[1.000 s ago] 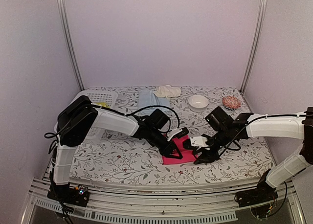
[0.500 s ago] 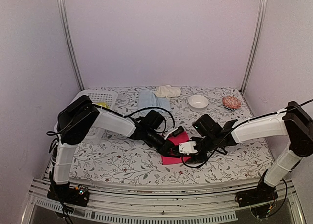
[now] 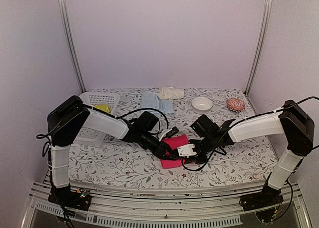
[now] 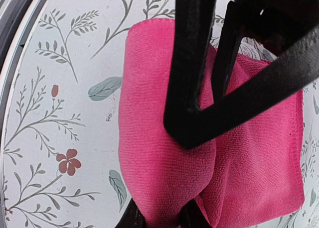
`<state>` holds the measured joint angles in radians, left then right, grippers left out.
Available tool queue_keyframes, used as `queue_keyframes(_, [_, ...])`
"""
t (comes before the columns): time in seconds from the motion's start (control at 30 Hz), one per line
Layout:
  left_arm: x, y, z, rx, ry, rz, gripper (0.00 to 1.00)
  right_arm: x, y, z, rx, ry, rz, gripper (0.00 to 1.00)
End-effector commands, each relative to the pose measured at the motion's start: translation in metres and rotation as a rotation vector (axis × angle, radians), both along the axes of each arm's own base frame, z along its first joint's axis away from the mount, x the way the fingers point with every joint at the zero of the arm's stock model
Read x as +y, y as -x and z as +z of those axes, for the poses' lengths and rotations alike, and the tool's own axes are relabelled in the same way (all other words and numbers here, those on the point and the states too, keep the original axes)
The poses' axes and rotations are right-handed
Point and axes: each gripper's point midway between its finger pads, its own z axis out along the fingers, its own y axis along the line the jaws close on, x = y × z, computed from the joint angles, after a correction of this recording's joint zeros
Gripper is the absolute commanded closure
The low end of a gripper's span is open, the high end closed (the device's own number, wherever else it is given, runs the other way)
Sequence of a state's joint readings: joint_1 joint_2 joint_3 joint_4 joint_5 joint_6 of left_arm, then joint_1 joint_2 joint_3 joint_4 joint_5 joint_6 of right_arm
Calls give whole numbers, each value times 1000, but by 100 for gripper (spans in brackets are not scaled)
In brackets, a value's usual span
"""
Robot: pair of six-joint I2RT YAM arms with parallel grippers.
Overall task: Roll the towels
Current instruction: Roll the towel at the center of the board.
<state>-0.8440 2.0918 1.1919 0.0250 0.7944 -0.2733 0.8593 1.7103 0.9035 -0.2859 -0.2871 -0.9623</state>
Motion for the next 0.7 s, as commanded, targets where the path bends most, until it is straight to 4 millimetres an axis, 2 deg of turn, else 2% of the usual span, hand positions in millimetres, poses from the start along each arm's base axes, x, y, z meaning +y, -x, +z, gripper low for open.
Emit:
queue_keyframes(0.0, [38, -10, -24, -40, -162, 121, 58, -38, 59, -37, 311, 201, 17, 94])
queue_keyframes(0.07, [44, -13, -20, -93, -160, 160, 57, -41, 70, -42, 405, 235, -2, 95])
queue_keyframes(0.17, [54, -17, 6, -236, -126, 244, 57, -40, 84, -40, 546, 281, -23, 95])
queue_keyframes(0.27, [69, -24, 22, -365, -124, 362, 57, -39, 91, -37, 678, 330, -42, 95])
queue_keyframes(0.37, [85, -20, 45, -526, -116, 462, 56, -35, 93, -28, 810, 354, -53, 95])
queue_keyframes(0.5, [83, 16, 67, -736, -109, 435, 56, -24, 79, -19, 910, 354, -67, 95])
queue_keyframes(0.67, [85, 53, 72, -960, -158, 429, 56, -12, 56, -22, 1017, 369, -108, 95])
